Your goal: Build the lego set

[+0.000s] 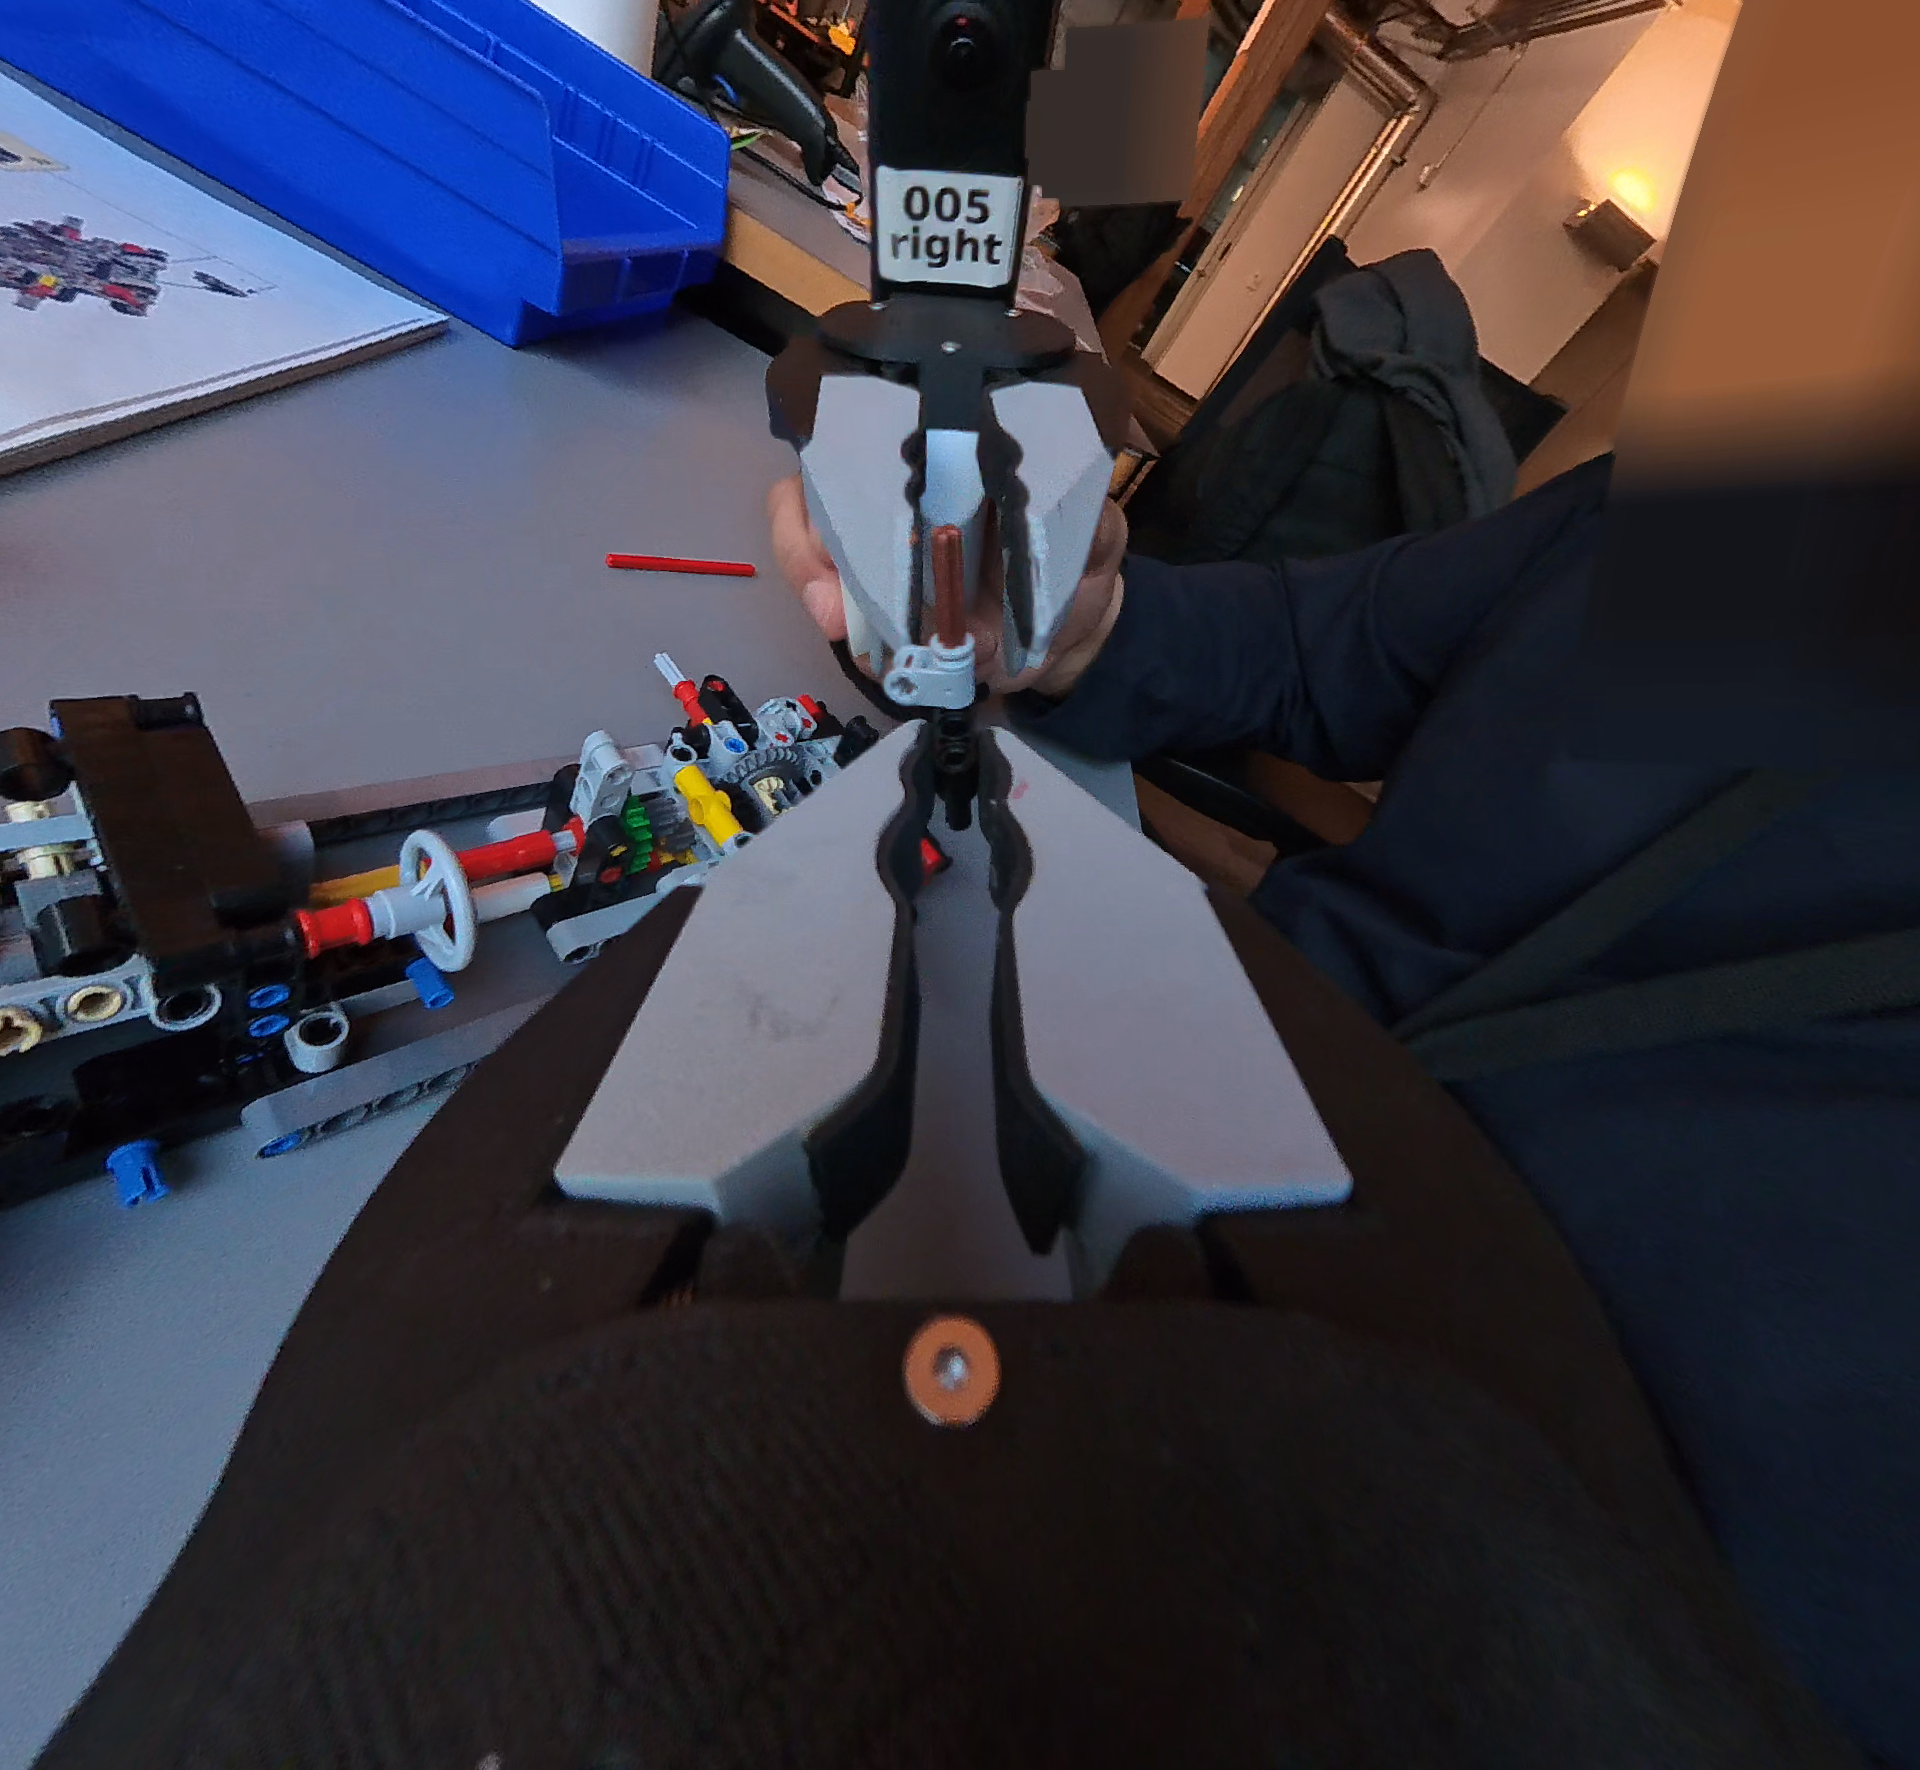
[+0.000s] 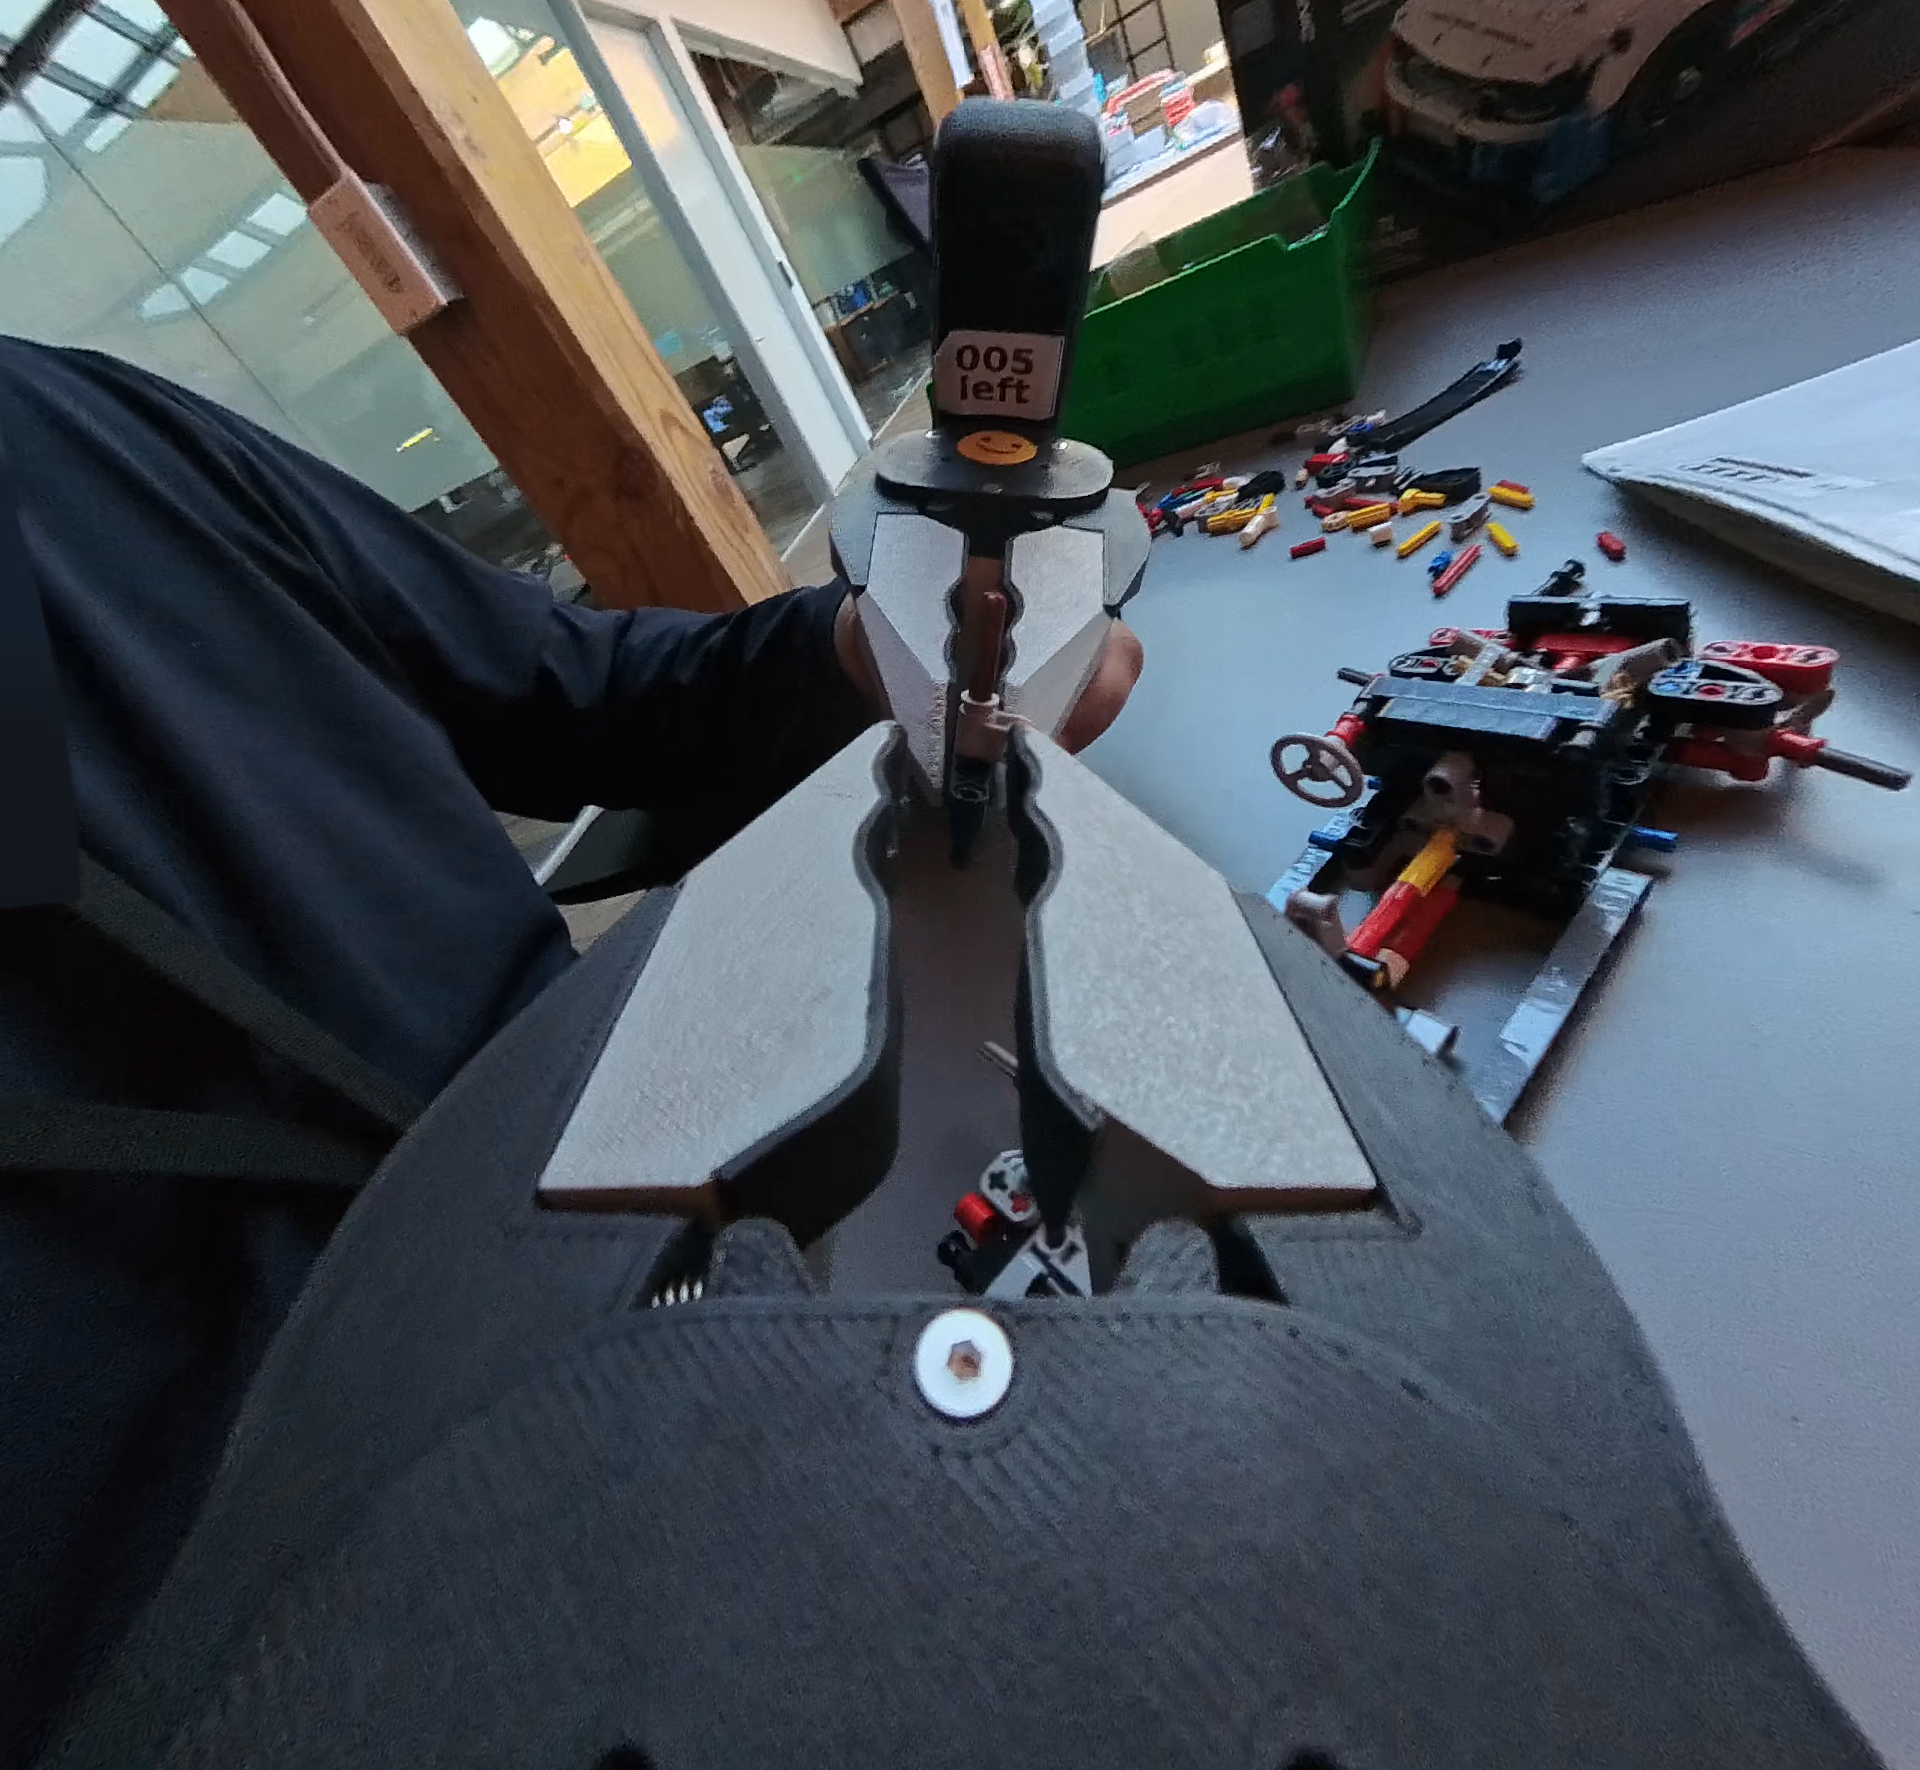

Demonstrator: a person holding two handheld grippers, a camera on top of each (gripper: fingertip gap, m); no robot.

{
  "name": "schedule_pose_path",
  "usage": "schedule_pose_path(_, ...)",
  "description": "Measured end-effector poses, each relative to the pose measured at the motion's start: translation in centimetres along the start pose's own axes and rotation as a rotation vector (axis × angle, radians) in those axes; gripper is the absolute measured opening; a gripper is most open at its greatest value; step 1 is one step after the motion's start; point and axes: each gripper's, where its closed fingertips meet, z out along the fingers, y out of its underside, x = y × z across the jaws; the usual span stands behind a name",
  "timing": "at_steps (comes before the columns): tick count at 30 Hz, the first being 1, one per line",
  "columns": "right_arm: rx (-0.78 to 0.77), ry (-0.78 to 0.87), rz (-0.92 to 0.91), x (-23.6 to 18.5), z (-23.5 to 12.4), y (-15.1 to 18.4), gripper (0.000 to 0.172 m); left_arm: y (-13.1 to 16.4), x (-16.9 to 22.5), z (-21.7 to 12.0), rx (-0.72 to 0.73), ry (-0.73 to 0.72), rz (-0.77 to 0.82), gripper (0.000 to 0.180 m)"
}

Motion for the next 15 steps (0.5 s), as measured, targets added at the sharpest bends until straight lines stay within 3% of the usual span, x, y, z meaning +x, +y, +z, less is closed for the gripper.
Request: schedule_pose_path(15,-0.028,-0.005,-0.008,-0.23,0.35,0.52,0.013,0.22,0.42,0.18,-0.005,0.031,-0.003,0.005)
